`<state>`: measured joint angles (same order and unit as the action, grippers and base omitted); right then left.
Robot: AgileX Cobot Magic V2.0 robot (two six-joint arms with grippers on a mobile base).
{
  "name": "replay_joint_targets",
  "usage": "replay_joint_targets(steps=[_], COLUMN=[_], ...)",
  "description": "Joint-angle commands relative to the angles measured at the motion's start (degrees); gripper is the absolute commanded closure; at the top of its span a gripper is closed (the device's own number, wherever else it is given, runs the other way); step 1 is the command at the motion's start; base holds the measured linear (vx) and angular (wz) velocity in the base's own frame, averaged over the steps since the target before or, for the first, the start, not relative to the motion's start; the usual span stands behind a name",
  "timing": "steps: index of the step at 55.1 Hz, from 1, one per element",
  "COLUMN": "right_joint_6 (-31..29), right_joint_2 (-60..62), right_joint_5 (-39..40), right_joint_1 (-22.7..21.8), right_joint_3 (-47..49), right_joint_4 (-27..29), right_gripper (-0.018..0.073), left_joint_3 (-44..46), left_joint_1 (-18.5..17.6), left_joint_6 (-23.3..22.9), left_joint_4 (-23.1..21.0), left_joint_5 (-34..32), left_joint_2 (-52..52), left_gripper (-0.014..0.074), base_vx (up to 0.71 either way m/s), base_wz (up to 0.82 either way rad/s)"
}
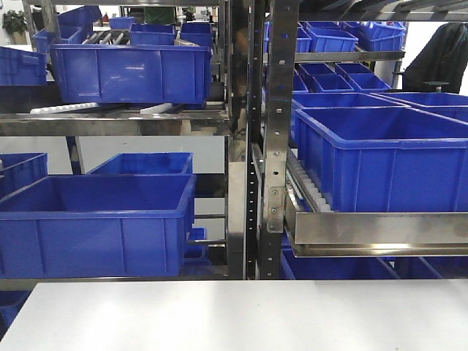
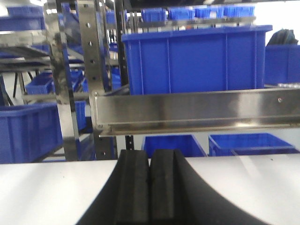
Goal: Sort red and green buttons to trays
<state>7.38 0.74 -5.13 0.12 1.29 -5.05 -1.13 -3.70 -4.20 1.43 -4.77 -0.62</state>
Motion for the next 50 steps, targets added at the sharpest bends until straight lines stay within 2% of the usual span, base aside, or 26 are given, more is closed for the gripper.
replay_joint_targets(steps=[1,7,14,23,37,44,50], right_joint_6=[-0.2,-0.2,-0.2,-0.1,-0.1,-0.1,-0.1], right_joint_2=[-1.7,-6.1,-12.8,-21.2,-31.6,-34.2,-35.8], right_joint_5=[-1.6,-6.2,-6.2,-6.6,-6.5,-6.0,-6.0], right_joint_1=[-0.2,-0.2,-0.2,-0.3,-0.3,-0.3,-0.3], right_joint_3=[6.1,11.0,14.5,14.3,14.3,14.3,14.3], right_joint_4=[-0.4,-0.4,-1.9,-6.6,-5.9,-5.9,-5.9], right_gripper=[0.0568,0.0568,0.0566,0.0556,0.0471,0.0398,0.0345], left_joint_3=[4.3,10.2,15.2,15.0,14.3,14.3,14.3], left_joint_1=[0.2,0.2,0.2,0.2,0.2,0.2,0.2], left_joint_6=[-0.4,-0.2,-0.2,-0.2,-0.2,-0.2,-0.2], left_joint_4=[-0.3,-0.1,0.2,1.8,2.9,3.8,6.3], left_joint_5=[-5.2,1.6,6.6,7.4,8.8,10.1,11.5], left_joint_2=[-0.3,3.2,10.3,19.7,31.0,35.6,39.4], left_gripper=[0.0534,0.0533,0.0526,0.0520,0.0507,0.0472,0.0402], base_vx=[0.00,0.00,0.00,0.00,0.00,0.00,0.00], base_wz=[0.00,0.00,0.00,0.00,0.00,0.00,0.00])
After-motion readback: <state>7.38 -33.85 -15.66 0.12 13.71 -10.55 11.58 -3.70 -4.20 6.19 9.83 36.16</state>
